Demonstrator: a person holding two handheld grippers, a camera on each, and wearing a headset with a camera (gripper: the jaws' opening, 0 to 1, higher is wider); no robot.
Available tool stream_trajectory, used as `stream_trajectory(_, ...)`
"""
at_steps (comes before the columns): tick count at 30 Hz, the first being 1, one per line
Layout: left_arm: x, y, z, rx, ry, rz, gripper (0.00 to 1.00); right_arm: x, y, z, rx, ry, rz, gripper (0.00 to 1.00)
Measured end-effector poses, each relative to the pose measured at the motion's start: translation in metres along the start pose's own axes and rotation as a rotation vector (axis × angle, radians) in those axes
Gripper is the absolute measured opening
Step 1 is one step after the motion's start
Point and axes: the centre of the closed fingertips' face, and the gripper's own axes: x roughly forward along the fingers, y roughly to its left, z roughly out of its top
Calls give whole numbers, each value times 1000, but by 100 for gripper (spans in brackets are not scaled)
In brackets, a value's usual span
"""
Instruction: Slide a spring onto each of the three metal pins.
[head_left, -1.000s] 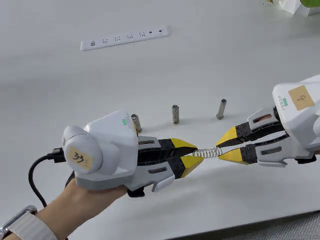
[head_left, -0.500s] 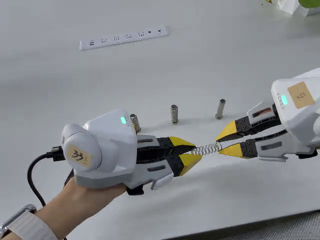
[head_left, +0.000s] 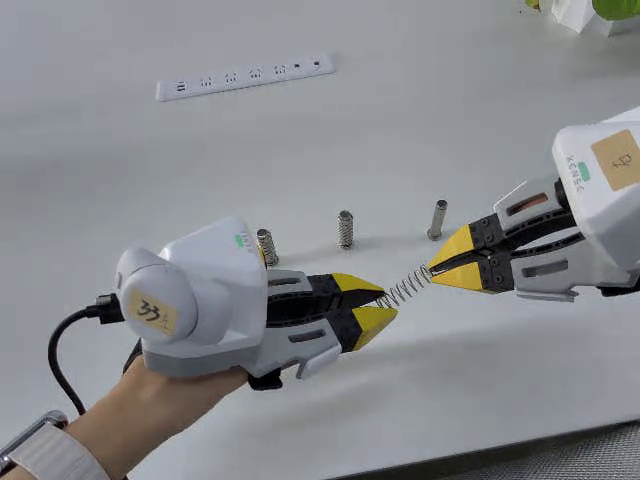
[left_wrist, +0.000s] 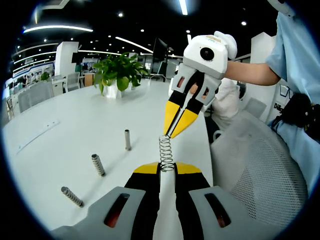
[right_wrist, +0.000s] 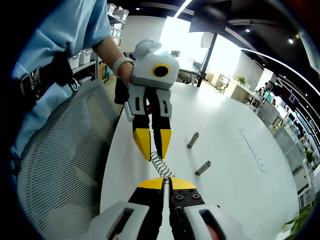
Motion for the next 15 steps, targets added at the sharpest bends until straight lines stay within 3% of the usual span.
stream_trajectory(15, 2, 2, 0, 6, 2, 15, 7, -6, -1, 23, -19, -20, -3, 0)
